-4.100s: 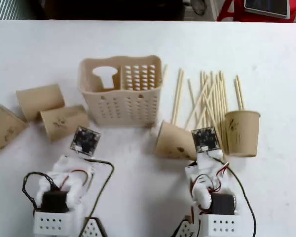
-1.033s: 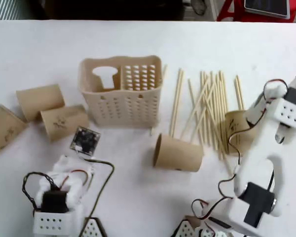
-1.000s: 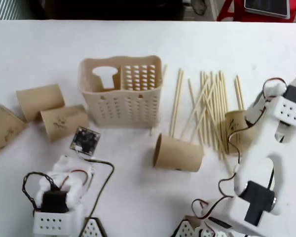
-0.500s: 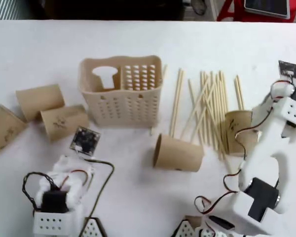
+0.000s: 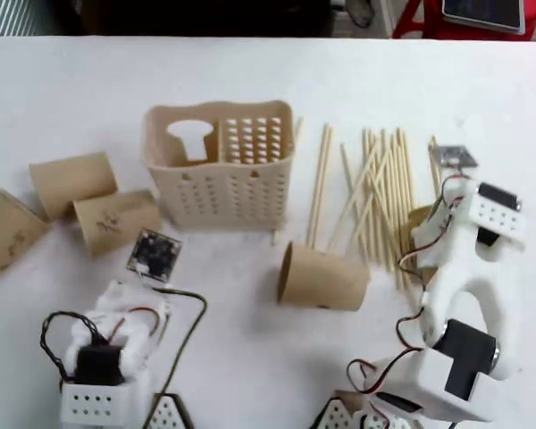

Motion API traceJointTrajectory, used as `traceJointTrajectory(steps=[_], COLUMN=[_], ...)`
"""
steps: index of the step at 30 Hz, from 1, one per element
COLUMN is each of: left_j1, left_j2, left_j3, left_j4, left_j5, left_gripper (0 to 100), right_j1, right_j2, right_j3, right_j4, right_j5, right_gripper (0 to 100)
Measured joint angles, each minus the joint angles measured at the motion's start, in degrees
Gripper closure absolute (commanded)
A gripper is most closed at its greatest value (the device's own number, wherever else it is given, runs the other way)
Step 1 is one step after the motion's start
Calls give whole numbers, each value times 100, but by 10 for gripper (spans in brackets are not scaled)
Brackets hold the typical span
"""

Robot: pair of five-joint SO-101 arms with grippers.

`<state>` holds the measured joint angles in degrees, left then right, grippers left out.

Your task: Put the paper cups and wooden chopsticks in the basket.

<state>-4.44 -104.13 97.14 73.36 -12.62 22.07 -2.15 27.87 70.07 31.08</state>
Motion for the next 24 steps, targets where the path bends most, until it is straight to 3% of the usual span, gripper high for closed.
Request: traceJointTrajectory(steps=[6,14,20,24], left_j1=[0,0,0,0], left_j2=[0,0,0,0], left_j3=[0,0,0,0], left_j4=[0,0,0,0], left_j5=[0,0,0,0], left_gripper=[976,976,976,976], right_j1=[35,185,571,800], right_j2=[-1108,-3112,-4097,-4413], right_j3=[1486,1952,2541,3007], right_j4=[-1029,-246,-484,-589], right_j5=[35,-193,-211,-114], right_gripper=[666,694,721,667])
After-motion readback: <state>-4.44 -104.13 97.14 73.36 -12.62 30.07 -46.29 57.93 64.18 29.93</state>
